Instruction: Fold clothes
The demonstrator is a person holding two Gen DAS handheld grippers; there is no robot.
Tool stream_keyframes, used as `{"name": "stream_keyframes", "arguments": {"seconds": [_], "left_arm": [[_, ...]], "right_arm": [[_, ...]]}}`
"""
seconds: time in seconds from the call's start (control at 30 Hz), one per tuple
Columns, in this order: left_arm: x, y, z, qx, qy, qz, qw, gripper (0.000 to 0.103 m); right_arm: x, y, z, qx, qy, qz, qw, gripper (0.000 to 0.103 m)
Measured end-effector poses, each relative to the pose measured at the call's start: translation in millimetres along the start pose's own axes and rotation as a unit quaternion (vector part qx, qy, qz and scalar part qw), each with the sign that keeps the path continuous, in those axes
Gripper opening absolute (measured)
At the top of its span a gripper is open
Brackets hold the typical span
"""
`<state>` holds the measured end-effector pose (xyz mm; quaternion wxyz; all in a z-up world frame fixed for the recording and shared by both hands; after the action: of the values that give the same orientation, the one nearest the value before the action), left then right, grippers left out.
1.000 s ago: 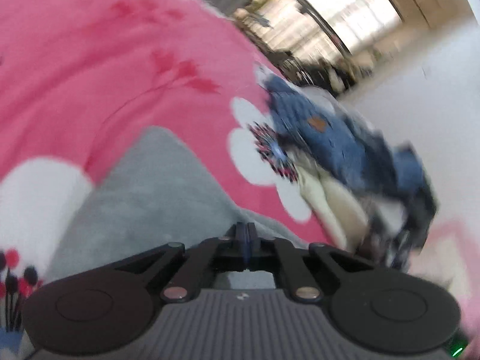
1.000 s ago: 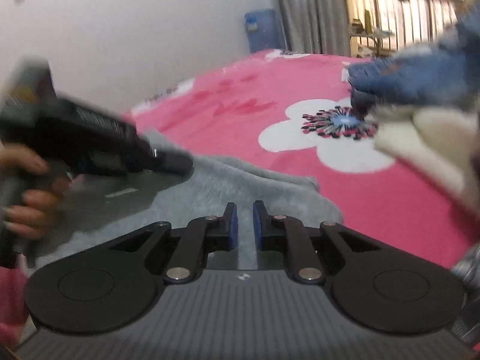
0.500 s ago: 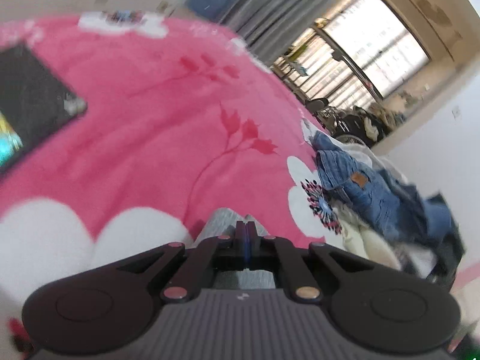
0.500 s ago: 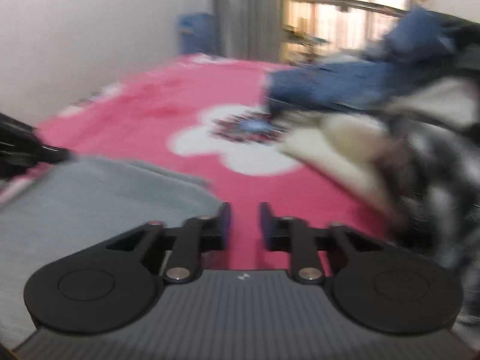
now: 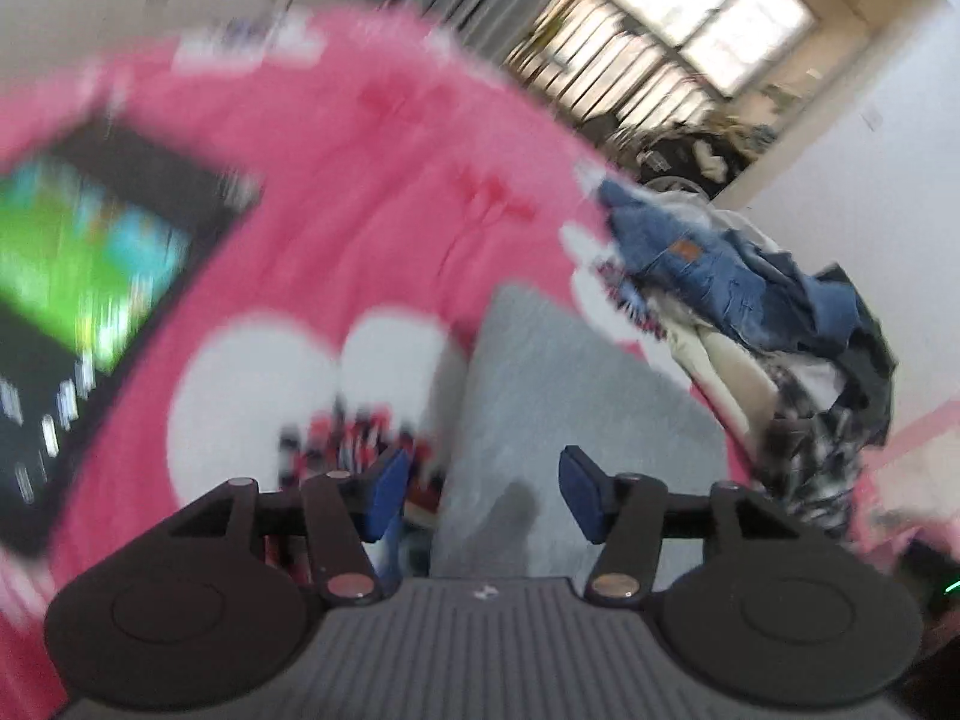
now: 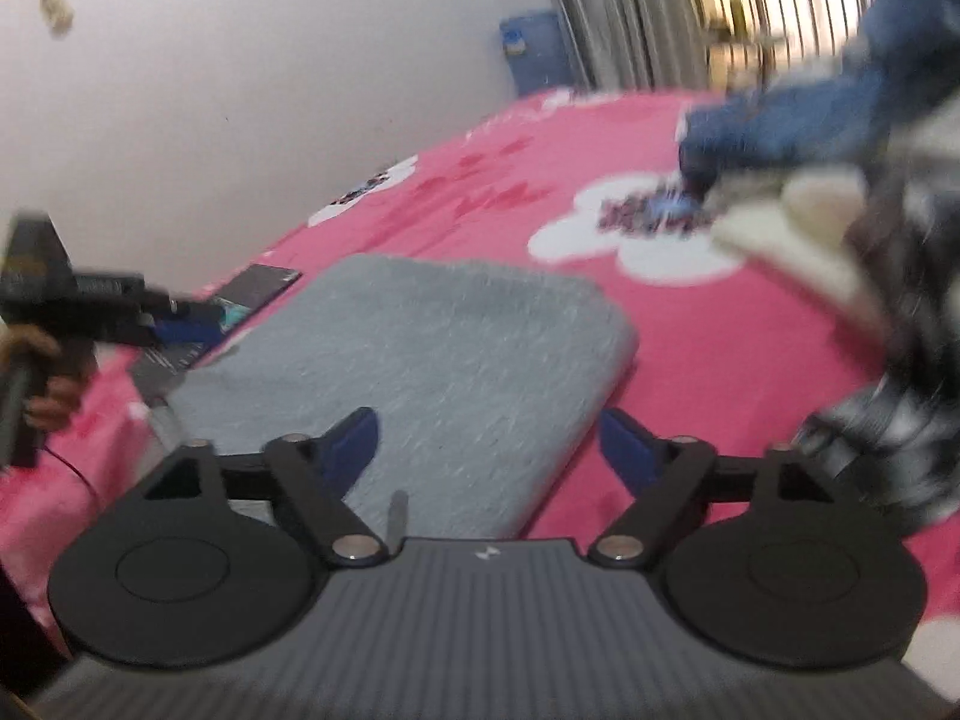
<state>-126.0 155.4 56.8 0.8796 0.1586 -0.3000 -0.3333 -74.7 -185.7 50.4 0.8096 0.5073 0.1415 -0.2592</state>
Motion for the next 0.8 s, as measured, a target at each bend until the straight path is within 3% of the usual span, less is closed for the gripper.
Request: {"name": "stream_keyframes", "arguments": {"seconds": [0.13,0.2,0.33,0.47,0.67,0.8], "left_arm": [[-12.0,1.0,-22.7,-0.072,-0.051,0.062,0.9941,0.057],[-9.0,1.0,-35.2,-0.085,-0.037,0.047,0.9946,0.057],[-4.4,3.1,-54.8,-0.101,-0.05,0.029,0.9932,0.067],[-2.4,5.2,-62.2,-0.11,-0.085,0.011,0.9902,0.049],[-12.6,3.6,-93.1,-0.145,-0.137,0.065,0.9777,0.052],[6.6,12.8,-110.0,-0.163,-0.141,0.024,0.9761,0.058]], "right_arm": [[21.3,-5.5,-2.6,0.006,0.037,-0.108,0.993,0.082],[23.9,-10.4,-3.1,0.007,0.064,-0.128,0.99,0.082],[28.5,-17.2,-15.3,-0.014,0.063,-0.14,0.988,0.082],[39.1,-20.3,-20.9,0.0,0.071,-0.153,0.986,0.08],[53.3,-6.5,-37.1,0.002,0.087,-0.159,0.983,0.081],[56.1,4.2,-51.2,-0.011,0.086,-0.149,0.985,0.082]]}}
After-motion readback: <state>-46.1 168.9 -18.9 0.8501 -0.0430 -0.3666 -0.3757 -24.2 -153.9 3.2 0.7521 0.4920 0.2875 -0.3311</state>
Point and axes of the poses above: each gripper's, at about its wrist camera, not at the fingertips, and z roughly against the way its jaws point, x to its right, y to its top, the point moved 1 cm from there along -z, roughly the way its jaws point, and after that the axes turned 14 degrees about y, right-handed, at the moved point
